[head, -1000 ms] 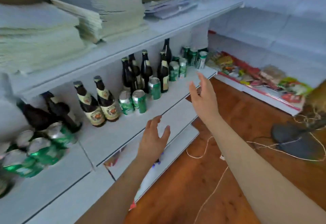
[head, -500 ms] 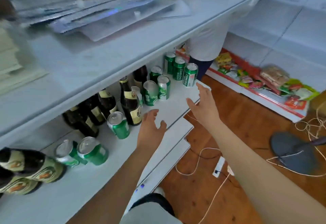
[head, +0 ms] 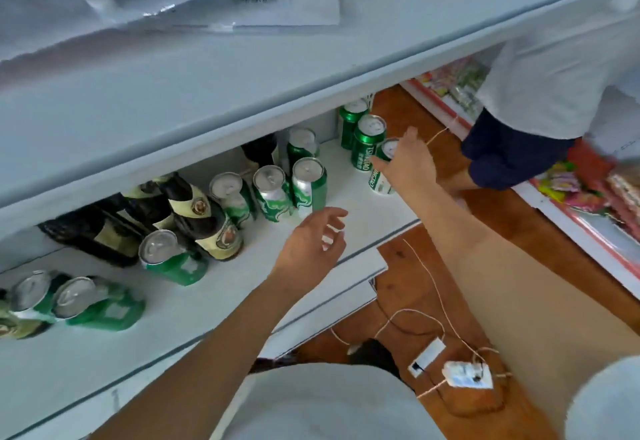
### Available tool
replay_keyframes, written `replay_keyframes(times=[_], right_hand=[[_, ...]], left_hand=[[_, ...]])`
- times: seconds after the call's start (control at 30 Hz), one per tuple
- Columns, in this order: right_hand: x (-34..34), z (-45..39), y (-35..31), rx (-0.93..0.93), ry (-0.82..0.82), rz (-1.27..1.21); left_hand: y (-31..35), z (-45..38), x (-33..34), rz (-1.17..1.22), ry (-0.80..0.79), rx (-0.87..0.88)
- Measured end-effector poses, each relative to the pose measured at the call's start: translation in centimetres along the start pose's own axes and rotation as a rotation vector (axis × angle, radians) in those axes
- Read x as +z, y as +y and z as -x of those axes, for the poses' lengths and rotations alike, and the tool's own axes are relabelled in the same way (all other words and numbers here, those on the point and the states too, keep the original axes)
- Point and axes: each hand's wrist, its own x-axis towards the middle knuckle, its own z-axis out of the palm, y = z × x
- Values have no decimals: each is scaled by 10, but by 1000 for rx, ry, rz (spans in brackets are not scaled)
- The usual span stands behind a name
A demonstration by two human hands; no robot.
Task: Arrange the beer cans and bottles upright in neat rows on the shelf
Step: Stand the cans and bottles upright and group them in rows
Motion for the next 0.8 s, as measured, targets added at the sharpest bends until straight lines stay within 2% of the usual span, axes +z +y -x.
replay_keyframes(times=[0.07,0.2,0.33,0.4,0.5,0.6,0.73,0.8], right_hand=[[-9,-6,10,-84,-35,-2],[-57,5,18,-255,-204,-151],[-78,11,4,-338,-430,-252],[-66,-5,7,-295,-400,-306],[-31,-41,16,-215,-235,-309],[6,-61,21,-124,-361,-471],[22,-68,27,-256,-373,-493],[14,-59,34,-288,-424,-529]], left_hand=[[10,-10,12,24,74,-46],[45,-36,39,-141,161,-68],[68,-56,52,41,197,-230],[65,-53,53,162,239,-344],[51,-37,54,295,292,-451],[40,-17,54,369,328,-511],[31,8,51,429,387,-524],[31,13,49,540,422,-521]])
